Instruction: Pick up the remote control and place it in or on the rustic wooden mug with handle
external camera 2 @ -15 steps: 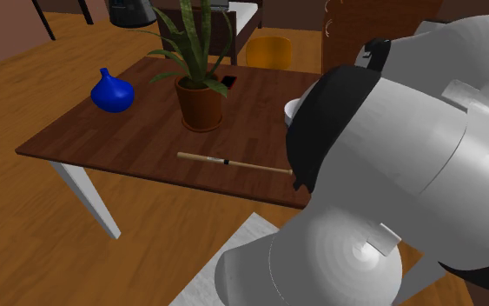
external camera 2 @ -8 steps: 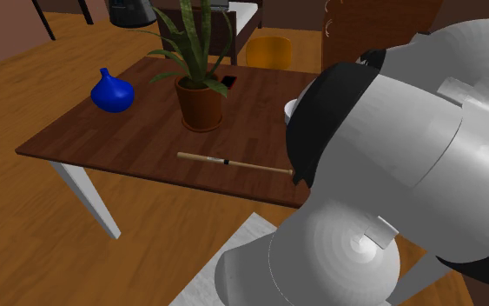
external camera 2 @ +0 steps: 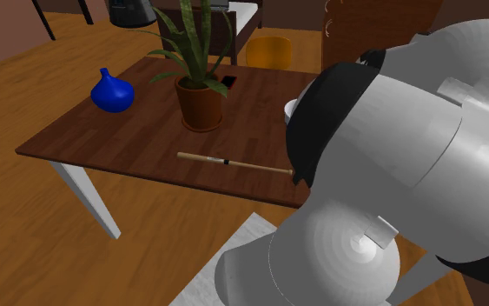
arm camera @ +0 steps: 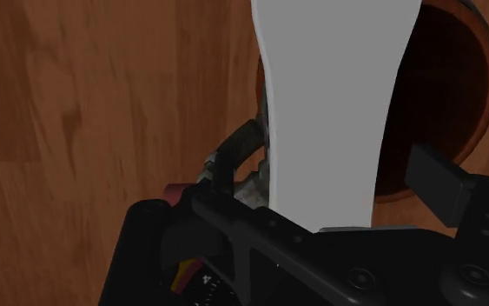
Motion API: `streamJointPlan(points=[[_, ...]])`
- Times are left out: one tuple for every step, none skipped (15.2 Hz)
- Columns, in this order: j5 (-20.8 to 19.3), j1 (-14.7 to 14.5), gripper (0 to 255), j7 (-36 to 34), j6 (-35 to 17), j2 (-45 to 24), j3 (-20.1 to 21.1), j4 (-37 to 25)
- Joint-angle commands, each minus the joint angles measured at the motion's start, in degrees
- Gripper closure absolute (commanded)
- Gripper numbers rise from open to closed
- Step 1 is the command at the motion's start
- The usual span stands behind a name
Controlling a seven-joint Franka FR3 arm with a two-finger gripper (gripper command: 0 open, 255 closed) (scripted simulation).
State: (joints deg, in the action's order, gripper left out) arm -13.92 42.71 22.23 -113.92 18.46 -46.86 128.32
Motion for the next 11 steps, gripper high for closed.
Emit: streamJointPlan(points=[[0.00, 0.00, 0, 0.00, 0.00, 0.00, 0.00, 0.00], [-0.12, 0.08, 0, -0.19, 2.04, 0.63, 0.57, -1.48], [-0.18, 0.12, 0, -0.33, 4.04, 1.15, 1.10, -3.02], [-0.16, 0.14, 0, -0.41, 6.01, 1.55, 1.60, -4.63], [-0.13, 0.12, 0, -0.45, 7.55, 1.80, 1.95, -5.94], [-0.13, 0.11, 0, -0.45, 7.55, 1.81, 1.94, -5.94], [-0.13, 0.12, 0, -0.45, 7.55, 1.80, 1.95, -5.94], [-0.13, 0.12, 0, -0.45, 7.55, 1.81, 1.95, -5.94], [-0.13, 0.12, 0, -0.45, 7.55, 1.80, 1.95, -5.94], [-0.13, 0.12, 0, -0.45, 7.55, 1.80, 1.95, -5.94], [-0.13, 0.12, 0, -0.45, 7.55, 1.80, 1.95, -5.94]])
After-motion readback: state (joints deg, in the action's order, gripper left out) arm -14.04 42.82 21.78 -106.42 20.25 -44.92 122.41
